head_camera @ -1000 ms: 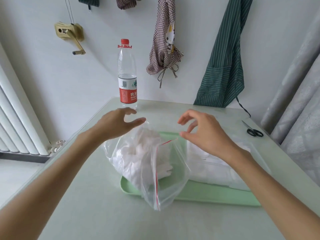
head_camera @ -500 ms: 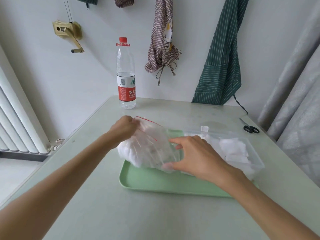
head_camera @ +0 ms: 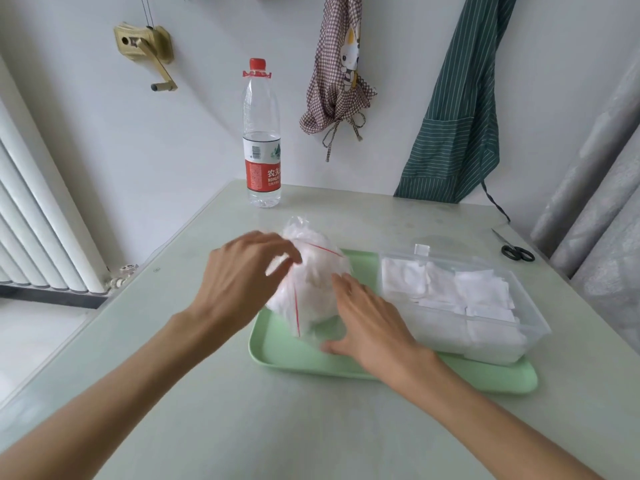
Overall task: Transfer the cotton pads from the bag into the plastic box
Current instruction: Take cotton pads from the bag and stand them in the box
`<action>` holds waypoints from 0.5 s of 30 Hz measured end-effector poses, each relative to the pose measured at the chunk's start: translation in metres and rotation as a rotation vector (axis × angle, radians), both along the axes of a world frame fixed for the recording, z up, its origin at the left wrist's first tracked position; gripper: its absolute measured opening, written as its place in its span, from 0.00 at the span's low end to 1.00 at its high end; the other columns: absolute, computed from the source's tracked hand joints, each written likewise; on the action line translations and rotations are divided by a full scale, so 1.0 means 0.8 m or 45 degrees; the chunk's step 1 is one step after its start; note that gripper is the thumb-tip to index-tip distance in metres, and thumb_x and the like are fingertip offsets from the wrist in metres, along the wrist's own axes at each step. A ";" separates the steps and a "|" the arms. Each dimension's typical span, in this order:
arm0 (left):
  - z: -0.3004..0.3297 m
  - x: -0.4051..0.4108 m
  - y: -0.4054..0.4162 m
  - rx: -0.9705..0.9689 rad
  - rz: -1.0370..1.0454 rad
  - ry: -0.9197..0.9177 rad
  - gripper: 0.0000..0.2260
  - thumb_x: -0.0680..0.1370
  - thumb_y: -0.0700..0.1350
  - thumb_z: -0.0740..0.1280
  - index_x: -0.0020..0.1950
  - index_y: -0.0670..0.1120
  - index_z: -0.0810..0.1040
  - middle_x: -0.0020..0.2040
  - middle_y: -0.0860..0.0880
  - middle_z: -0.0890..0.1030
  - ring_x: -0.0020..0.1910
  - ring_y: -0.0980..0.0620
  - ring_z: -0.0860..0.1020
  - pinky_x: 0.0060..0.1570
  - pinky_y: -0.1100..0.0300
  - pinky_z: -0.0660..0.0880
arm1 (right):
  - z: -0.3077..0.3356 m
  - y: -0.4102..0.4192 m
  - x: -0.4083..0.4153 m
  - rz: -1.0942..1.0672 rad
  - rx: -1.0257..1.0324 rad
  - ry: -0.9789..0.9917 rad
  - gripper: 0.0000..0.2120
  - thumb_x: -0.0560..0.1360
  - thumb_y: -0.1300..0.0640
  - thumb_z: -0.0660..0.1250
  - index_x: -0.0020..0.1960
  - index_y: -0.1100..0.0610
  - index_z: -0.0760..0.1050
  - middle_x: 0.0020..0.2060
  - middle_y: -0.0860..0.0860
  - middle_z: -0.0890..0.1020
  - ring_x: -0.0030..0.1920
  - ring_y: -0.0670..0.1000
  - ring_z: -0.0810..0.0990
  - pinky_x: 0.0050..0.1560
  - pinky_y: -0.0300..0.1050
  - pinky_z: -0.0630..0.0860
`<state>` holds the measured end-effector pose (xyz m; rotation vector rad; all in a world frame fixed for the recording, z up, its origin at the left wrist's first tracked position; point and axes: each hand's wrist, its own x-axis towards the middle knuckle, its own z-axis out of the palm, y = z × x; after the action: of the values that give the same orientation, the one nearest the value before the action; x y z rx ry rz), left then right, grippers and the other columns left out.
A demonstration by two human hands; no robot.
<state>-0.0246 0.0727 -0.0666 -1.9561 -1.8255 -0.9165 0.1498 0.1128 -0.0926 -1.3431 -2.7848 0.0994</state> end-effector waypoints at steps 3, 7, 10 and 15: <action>-0.013 -0.008 -0.006 -0.189 0.030 0.090 0.16 0.73 0.60 0.59 0.52 0.58 0.82 0.53 0.61 0.82 0.48 0.53 0.81 0.30 0.64 0.61 | 0.001 -0.005 0.002 0.009 0.044 0.080 0.32 0.73 0.50 0.68 0.70 0.56 0.57 0.66 0.53 0.67 0.64 0.55 0.70 0.56 0.50 0.73; -0.027 -0.028 0.001 -0.417 0.261 0.065 0.23 0.70 0.72 0.58 0.50 0.57 0.80 0.56 0.62 0.79 0.52 0.54 0.78 0.37 0.60 0.66 | 0.007 -0.009 -0.007 0.015 0.179 0.244 0.15 0.80 0.55 0.57 0.66 0.51 0.65 0.61 0.50 0.72 0.60 0.54 0.72 0.50 0.48 0.72; -0.036 -0.037 0.003 -0.558 0.267 -0.056 0.17 0.70 0.67 0.65 0.53 0.59 0.79 0.60 0.65 0.75 0.58 0.56 0.74 0.42 0.60 0.66 | 0.011 -0.002 -0.017 0.006 0.238 0.288 0.15 0.80 0.50 0.58 0.65 0.49 0.72 0.58 0.50 0.74 0.60 0.53 0.71 0.55 0.47 0.68; -0.045 -0.046 0.002 -0.694 0.095 -0.103 0.17 0.75 0.63 0.61 0.62 0.62 0.75 0.66 0.67 0.70 0.64 0.58 0.70 0.52 0.60 0.69 | 0.003 0.009 -0.048 0.012 0.384 0.317 0.16 0.70 0.40 0.69 0.53 0.48 0.82 0.52 0.51 0.77 0.59 0.55 0.69 0.51 0.46 0.57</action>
<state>-0.0617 0.0739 -0.1024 -2.1474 -2.3667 -0.5114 0.1114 0.1201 -0.0905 -1.1574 -2.4786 -0.1380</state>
